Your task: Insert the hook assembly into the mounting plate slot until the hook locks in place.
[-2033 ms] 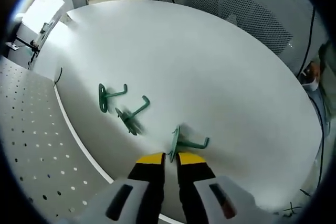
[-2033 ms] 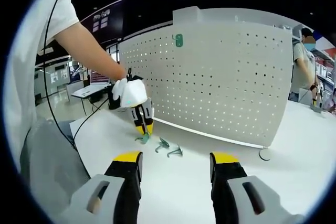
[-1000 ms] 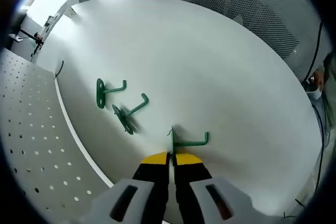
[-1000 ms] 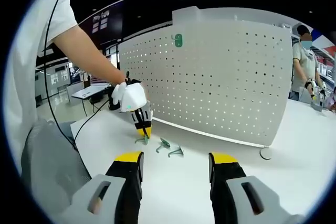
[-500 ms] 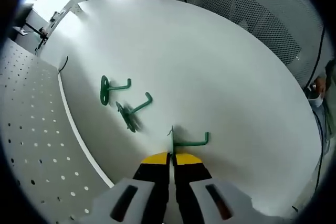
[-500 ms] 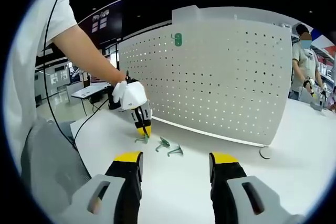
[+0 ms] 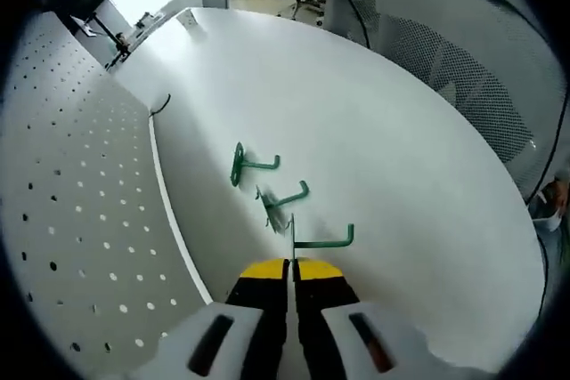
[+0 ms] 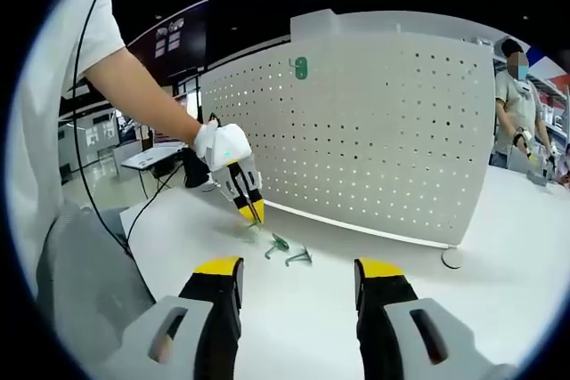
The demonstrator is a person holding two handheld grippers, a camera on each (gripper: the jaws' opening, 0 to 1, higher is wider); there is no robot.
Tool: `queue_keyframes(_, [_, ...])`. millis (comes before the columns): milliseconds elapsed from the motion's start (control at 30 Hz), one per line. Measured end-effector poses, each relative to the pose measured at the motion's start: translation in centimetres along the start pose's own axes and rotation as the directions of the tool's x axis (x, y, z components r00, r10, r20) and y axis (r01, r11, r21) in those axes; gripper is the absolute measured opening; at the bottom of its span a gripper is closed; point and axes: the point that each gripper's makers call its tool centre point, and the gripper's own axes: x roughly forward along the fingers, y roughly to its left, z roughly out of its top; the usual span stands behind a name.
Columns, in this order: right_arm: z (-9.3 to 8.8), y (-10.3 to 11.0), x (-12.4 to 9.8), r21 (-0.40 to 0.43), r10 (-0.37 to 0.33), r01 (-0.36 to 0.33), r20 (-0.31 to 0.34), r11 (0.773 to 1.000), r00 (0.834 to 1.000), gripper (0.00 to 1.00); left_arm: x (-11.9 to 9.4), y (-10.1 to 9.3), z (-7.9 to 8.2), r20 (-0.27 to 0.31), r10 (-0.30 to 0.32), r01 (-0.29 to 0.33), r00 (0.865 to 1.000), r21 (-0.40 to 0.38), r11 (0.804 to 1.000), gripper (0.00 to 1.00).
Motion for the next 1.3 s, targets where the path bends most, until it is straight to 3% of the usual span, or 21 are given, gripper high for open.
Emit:
queue_keyframes(300, [0.1,0.0,0.0,0.001,0.004,-0.004,0.006,1.000,1.000,0.48,-0.8,0.5,0.5,0.039,0.064,-0.061,0.997,-0.074,0.995,0.01])
queue_keyframes(567, [0.0,0.1,-0.1,0.006,0.004,-0.004,0.003,1.000,1.000,0.49,-1.8,0.7,1.0,0.078,0.143,-0.129,0.987,-0.159,0.979,0.01])
queue_keyframes(667, [0.0,0.0,-0.1,0.008,0.000,0.000,0.002,1.000,1.000,0.49,-2.4,1.1,1.3,0.104,0.185,-0.160,0.977,-0.213,0.964,0.01])
queue_keyframes(867, [-0.2,0.2,0.0,0.011,0.011,-0.011,-0.006,1.000,1.000,0.50,-3.2,1.3,2.1,0.124,0.229,-0.195,0.965,-0.241,0.951,0.01])
queue_keyframes(1300, [-0.2,0.4,0.1,0.011,0.018,-0.018,-0.006,1.000,1.000,0.50,-5.1,1.8,3.6,0.174,0.346,-0.271,0.922,-0.348,0.897,0.01])
